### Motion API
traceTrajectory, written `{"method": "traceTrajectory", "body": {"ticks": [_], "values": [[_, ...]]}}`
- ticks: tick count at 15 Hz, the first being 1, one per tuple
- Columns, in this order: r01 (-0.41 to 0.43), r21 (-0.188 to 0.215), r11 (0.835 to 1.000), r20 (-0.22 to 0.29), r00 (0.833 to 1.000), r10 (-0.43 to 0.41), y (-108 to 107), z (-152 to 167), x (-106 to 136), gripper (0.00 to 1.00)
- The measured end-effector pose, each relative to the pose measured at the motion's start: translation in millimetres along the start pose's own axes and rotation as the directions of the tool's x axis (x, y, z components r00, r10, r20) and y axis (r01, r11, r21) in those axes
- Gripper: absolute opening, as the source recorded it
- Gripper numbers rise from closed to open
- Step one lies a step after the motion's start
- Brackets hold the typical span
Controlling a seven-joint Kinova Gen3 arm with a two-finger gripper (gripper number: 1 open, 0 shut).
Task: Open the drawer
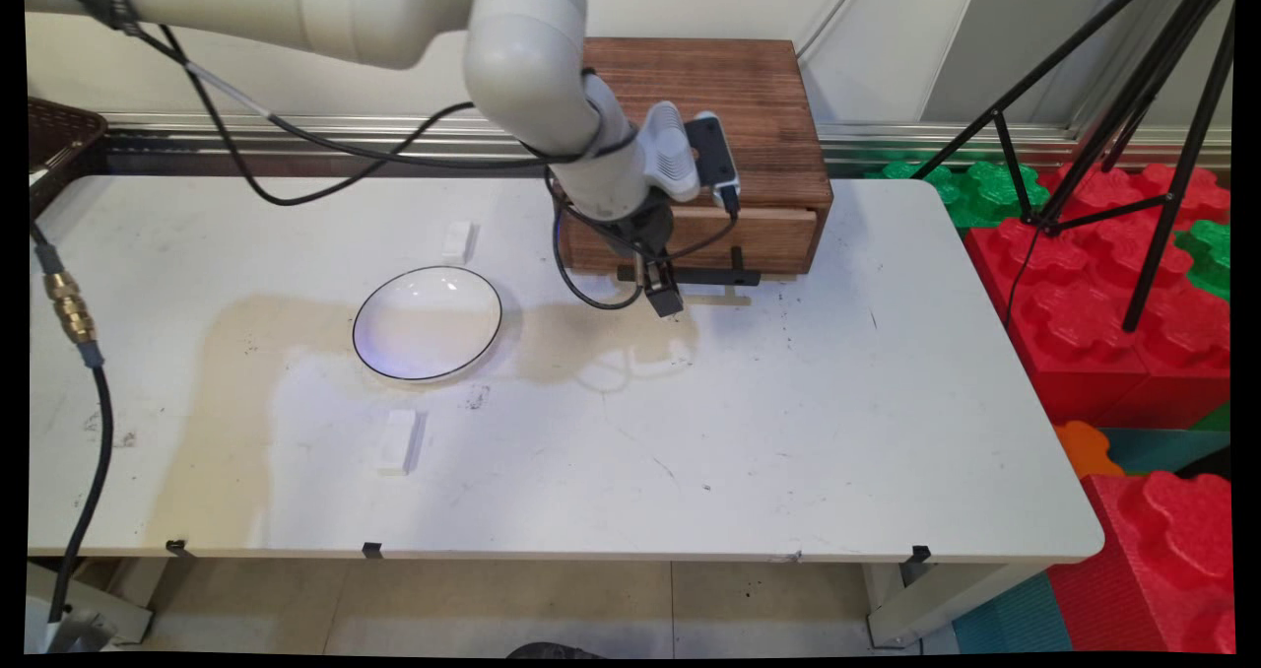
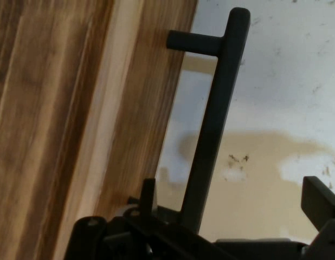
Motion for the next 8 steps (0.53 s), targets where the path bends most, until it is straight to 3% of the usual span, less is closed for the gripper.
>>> {"method": "traceTrajectory", "body": {"ticks": [8], "values": [[-0.022, -0.015, 1.000, 0.021, 1.000, 0.023, 5.7, 30.0, 12.6, 1.00]]}}
